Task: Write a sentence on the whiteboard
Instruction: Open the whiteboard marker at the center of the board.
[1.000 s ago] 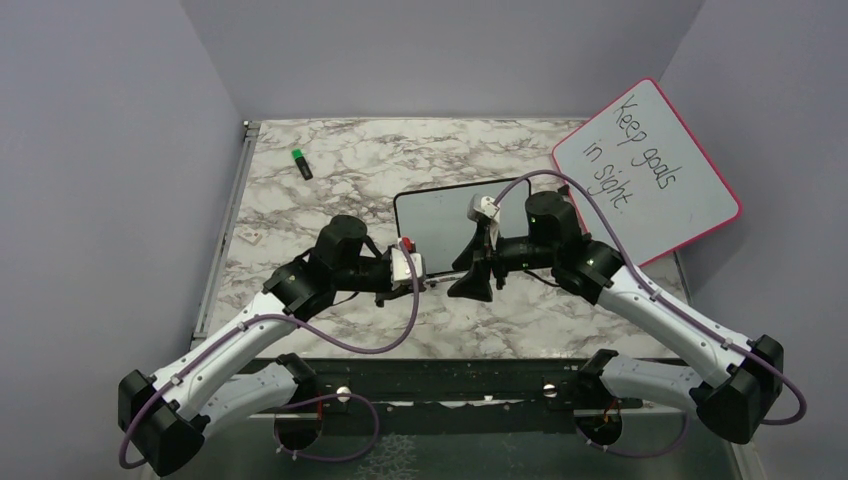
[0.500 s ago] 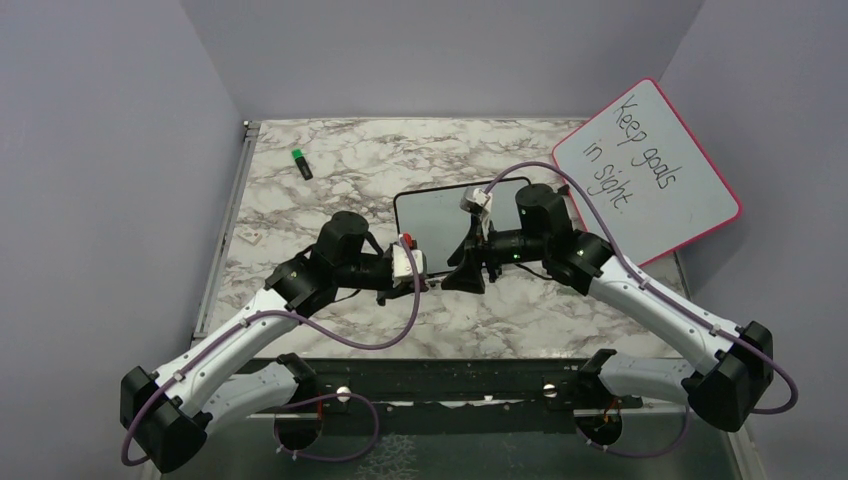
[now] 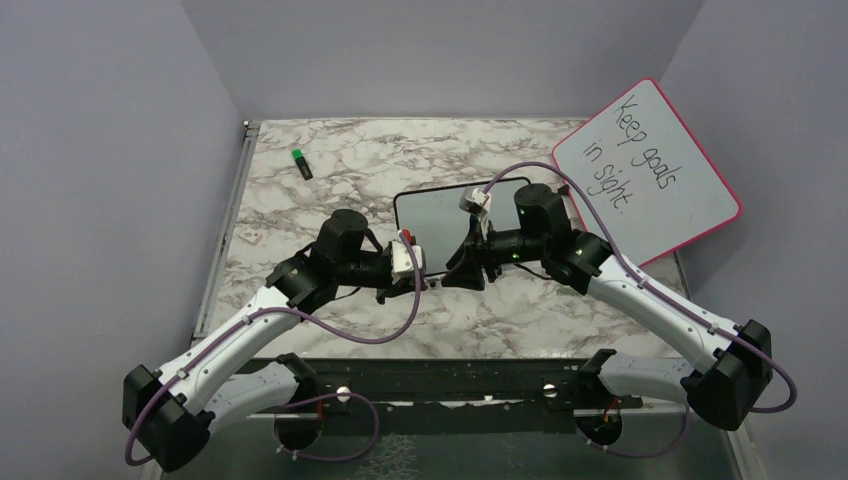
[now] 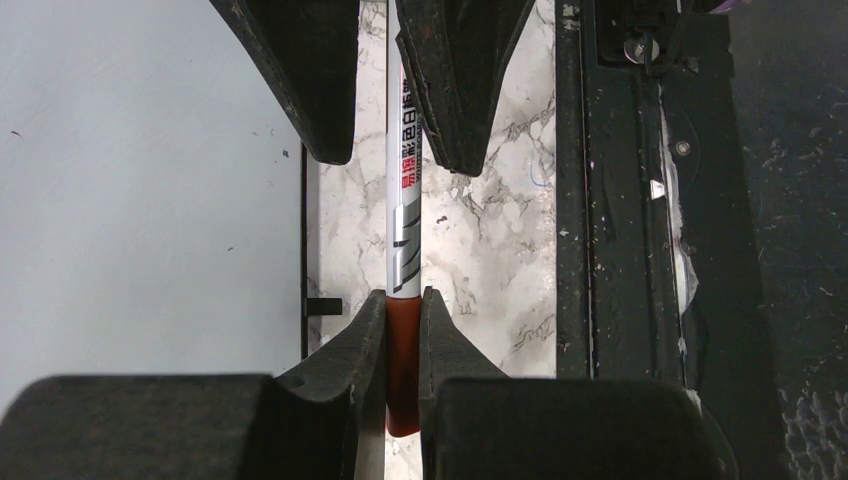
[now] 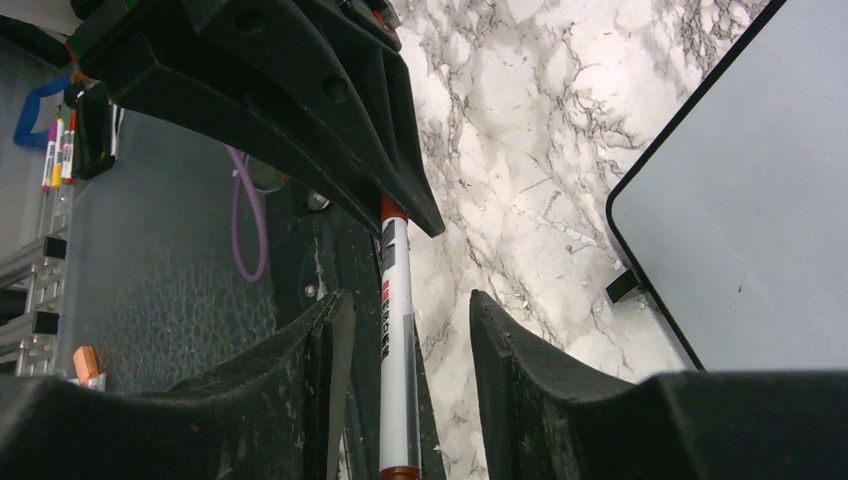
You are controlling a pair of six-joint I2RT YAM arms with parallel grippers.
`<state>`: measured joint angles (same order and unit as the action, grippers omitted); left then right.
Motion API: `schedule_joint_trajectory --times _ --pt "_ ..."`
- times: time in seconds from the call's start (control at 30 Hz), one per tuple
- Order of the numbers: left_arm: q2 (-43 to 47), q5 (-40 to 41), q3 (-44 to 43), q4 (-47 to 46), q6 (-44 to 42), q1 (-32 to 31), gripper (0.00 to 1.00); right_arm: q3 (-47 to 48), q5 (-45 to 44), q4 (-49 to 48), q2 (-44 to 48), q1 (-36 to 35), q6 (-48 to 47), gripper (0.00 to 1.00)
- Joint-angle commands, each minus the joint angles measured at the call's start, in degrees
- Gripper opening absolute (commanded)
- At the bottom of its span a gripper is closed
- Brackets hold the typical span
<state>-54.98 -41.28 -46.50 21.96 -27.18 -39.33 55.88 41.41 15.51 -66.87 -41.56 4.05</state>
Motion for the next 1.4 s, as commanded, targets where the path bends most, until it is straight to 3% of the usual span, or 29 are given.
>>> schedule_joint_trajectory --times 0.0,0.57,1.0,1.23,1.37 --pt "-0.3 -3.0 -2.2 -1.3 0.6 0.6 0.00 1.3 1.2 -1.4 -0.2 0.0 0.4 0.49" --pt "-0.5 -4.1 -2.1 -3.1 2.4 1.5 0.00 0.5 2.6 -3.0 -0.7 0.1 0.6 0.40" --pt "-0.9 -4.8 -1.9 -3.1 2.5 1.7 0.00 -0.1 2.6 -4.5 0.1 0.0 1.1 0.22" --pt "-0.6 -4.5 -1.8 -3.1 2.7 1.8 0.00 -0.4 1.0 -3.6 0.6 0.1 0.6 0.01" --pt "-0.2 -3.7 -1.8 -3.2 2.5 2.1 0.00 -0.2 -0.3 -1.1 1.5 0.1 -0.6 0.01"
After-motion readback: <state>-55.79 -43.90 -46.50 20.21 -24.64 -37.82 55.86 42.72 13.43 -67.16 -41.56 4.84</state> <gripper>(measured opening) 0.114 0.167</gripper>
